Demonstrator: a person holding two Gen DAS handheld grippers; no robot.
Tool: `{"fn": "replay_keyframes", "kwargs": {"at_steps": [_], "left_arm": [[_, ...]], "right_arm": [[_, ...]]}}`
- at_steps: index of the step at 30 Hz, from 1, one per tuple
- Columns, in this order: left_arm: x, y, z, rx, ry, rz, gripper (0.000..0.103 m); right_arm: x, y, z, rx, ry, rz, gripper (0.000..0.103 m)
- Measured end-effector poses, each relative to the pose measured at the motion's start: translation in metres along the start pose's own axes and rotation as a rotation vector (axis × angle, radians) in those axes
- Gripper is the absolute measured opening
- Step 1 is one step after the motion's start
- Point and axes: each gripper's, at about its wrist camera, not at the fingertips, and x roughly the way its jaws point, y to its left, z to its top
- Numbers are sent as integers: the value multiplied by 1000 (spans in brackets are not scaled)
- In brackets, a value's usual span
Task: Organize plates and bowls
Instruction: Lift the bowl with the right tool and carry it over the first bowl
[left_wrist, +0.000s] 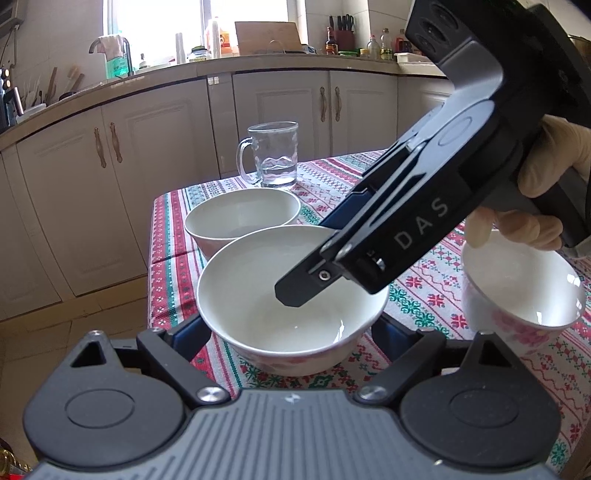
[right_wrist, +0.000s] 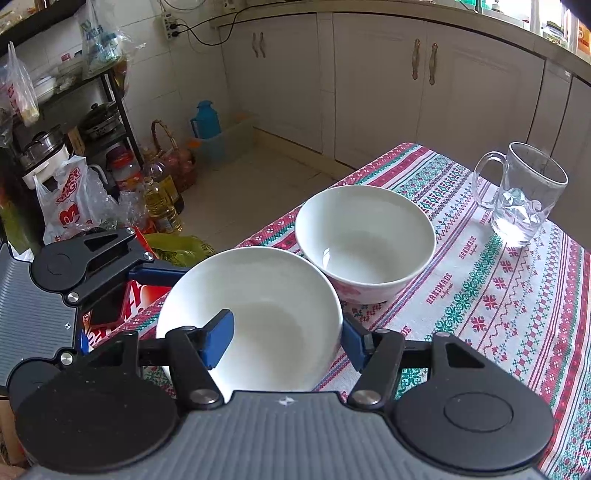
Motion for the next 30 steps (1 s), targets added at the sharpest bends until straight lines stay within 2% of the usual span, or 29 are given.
{"fn": "replay_keyframes", "kwargs": {"at_steps": [30], "left_arm": [[-80, -59, 10, 43, -6, -20, 93]], "right_arm": [[-91, 34, -45, -18, -74, 55, 68]]}}
